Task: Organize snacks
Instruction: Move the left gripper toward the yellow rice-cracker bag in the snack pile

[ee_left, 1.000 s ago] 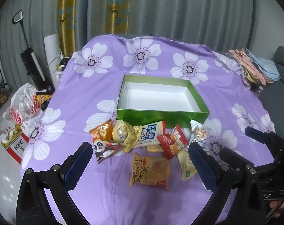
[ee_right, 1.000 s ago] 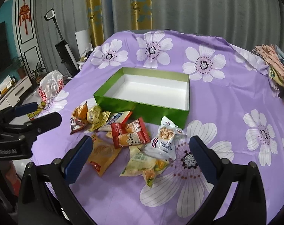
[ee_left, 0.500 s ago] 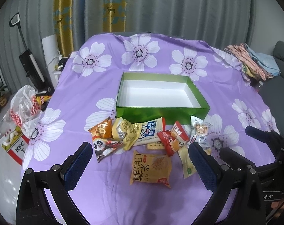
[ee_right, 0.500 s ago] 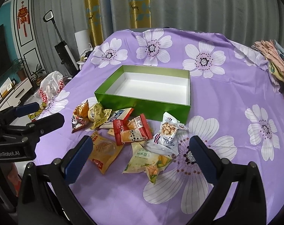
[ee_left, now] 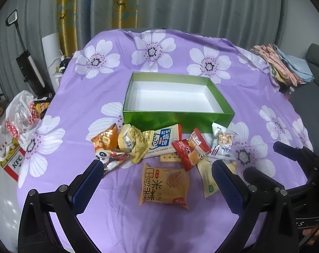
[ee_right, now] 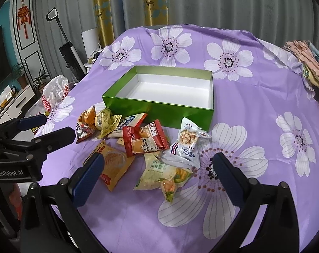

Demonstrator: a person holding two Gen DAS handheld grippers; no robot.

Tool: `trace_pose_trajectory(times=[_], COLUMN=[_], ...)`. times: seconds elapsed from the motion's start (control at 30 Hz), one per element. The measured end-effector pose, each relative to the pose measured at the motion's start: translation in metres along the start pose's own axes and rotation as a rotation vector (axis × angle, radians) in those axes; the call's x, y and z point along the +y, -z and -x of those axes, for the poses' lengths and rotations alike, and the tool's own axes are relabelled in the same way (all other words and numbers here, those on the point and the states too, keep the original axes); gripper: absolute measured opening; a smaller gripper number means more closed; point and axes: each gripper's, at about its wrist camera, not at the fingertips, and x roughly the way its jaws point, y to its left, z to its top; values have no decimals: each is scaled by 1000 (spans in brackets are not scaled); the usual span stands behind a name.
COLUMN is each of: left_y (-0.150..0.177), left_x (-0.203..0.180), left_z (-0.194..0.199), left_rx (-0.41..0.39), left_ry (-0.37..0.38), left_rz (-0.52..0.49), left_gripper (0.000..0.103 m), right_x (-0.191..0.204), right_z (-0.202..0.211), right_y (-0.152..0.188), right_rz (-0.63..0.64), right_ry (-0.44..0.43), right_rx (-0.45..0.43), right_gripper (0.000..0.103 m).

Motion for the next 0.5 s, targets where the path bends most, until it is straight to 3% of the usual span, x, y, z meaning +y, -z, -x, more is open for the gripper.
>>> trace_pose_trajectory(times=[0.13, 0.33, 0.5], left_y=[3, 22, 44], left_x=[2, 20, 27], left_z=[-4, -24, -45], left_rx=[9, 56, 114], left_ry=[23, 210, 282], left_rz=[10, 83, 92], left_gripper=[102, 102, 102], right_x=[0, 6, 25], right_z=[-3, -17, -38], right_y=[1, 17, 36], right_rz=[-3, 11, 79], right_ry=[-10, -77, -131], right_rx=[9, 46, 101], right_gripper=[103, 103, 99])
